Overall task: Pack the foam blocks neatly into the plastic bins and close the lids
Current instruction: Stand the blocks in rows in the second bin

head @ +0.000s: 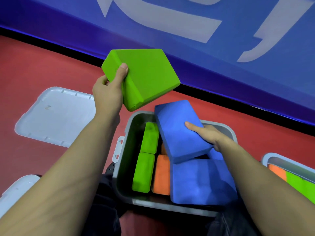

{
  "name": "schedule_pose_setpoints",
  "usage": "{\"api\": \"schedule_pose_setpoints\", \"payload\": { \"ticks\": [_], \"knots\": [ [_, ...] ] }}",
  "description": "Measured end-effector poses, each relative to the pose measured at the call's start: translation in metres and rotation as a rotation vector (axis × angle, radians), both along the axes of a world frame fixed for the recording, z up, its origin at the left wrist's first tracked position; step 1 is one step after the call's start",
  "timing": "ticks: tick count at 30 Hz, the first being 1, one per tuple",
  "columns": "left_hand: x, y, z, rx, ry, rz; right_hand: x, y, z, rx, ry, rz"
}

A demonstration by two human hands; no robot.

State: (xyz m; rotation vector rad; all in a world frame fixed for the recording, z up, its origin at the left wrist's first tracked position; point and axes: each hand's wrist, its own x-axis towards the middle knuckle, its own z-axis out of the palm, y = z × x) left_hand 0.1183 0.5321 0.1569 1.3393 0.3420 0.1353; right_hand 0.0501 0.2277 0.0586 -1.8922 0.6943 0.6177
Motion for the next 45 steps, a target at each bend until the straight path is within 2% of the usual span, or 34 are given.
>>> {"api": "schedule_pose_setpoints", "payload": {
  "ticks": [7, 11, 13, 21, 26, 30, 33, 36, 39, 43, 45],
  "knots": [
    [-0.003, 0.007, 0.005, -0.053, 0.000, 0.004, 0.003, 0.107, -0.028, 0.274, -0.048, -0.052],
    [-0.004, 0.008, 0.003, -0.016, 0.037, 0.002, -0.002, 0.142, -0.051, 0.325, -0.038, -0.042],
    [-0.005, 0.008, 0.002, -0.005, 0.048, -0.007, -0.002, 0.148, -0.059, 0.289, -0.036, -0.024],
    [-0.006, 0.004, 0.001, -0.005, 0.064, -0.021, 0.001, 0.122, -0.059, 0.260, 0.034, 0.052],
    [-0.008, -0.003, 0.001, 0.002, 0.067, -0.042, 0.016, 0.074, -0.046, 0.171, -0.113, -0.059],
    [-0.009, -0.011, 0.000, 0.005, 0.071, -0.072, 0.013, 0.025, -0.033, 0.048, -0.141, -0.055],
    [-0.010, -0.018, -0.003, 0.023, 0.076, -0.098, 0.004, 0.002, -0.038, -0.037, -0.007, -0.022],
    [-0.012, -0.023, -0.006, 0.040, 0.078, -0.107, 0.002, 0.002, -0.049, -0.068, 0.178, -0.103],
    [-0.011, -0.026, -0.010, 0.047, 0.088, -0.109, 0.004, 0.021, -0.065, 0.041, 0.257, -0.220],
    [-0.007, -0.029, -0.017, 0.056, 0.119, -0.106, 0.023, 0.016, -0.162, 0.122, 0.295, -0.301],
    [-0.006, -0.029, -0.020, 0.050, 0.127, -0.105, 0.026, 0.019, -0.170, 0.186, 0.314, -0.389]
  ]
}}
